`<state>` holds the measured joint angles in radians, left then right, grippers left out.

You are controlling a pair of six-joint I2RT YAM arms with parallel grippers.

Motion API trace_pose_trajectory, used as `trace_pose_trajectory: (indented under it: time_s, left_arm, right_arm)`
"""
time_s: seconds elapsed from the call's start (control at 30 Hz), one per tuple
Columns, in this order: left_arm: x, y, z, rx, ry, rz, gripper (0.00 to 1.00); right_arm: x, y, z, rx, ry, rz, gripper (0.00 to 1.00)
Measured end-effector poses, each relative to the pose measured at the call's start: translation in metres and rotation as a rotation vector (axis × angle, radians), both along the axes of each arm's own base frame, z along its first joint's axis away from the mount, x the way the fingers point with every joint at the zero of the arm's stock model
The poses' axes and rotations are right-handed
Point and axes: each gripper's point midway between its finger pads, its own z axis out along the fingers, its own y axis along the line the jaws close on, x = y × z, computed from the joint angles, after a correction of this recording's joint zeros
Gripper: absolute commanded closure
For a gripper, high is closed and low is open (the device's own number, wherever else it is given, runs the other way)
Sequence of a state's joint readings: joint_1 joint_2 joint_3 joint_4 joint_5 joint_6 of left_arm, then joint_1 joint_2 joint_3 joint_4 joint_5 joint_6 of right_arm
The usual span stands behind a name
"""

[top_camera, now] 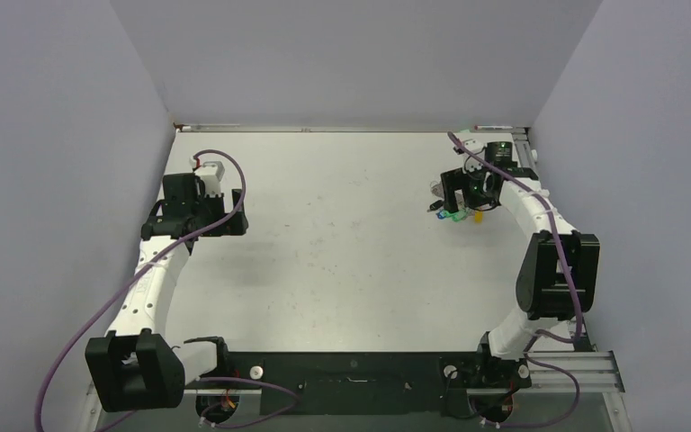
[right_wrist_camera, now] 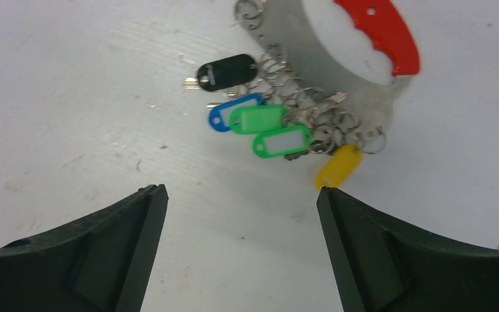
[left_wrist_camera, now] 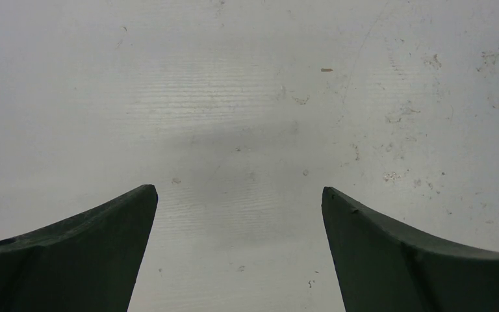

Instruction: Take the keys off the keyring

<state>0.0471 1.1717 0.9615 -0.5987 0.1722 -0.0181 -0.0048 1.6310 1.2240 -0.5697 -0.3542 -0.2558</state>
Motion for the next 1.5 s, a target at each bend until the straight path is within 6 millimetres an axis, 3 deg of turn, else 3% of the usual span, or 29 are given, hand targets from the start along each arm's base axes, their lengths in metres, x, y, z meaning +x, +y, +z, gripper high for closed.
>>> trace_pose_trajectory:
  time_s: [0.17,0.3,0.43,0.9,1.2,1.5]
  left_arm:
    - [0.0,-0.002,0.002,-0.007,-0.005,-0.008,0.04]
    - [0.0,-0.006,0.003,-0.025,-0.008,-0.024,0.04]
    - [0.0,-0.008,0.003,-0.031,-0.009,-0.03,0.04]
    - [-0.002,-0.009,0.008,-0.031,-0.035,-0.034,0.04]
    - [-0.002,-0.009,0.008,-0.031,-0.033,-0.034,0.04]
    - [-0.002,-0.009,0.008,-0.031,-0.033,-0.034,0.04]
  right_arm:
    - [0.034,-0.046,-0.002,-0.041,-0.004,-0.163,0.09]
    - [0.061,-0.076,-0.007,-0.045,-0.002,-0.266,0.0]
    - [0.074,-0.091,-0.024,-0.04,0.02,-0.315,0.12]
    - [0.074,-0.076,-0.065,0.0,0.129,-0.241,0.34]
    - [0.071,-0.057,-0.068,-0.004,0.148,-0.187,0.41]
    - [0.068,-0.05,-0.072,0.001,0.159,-0.171,0.41]
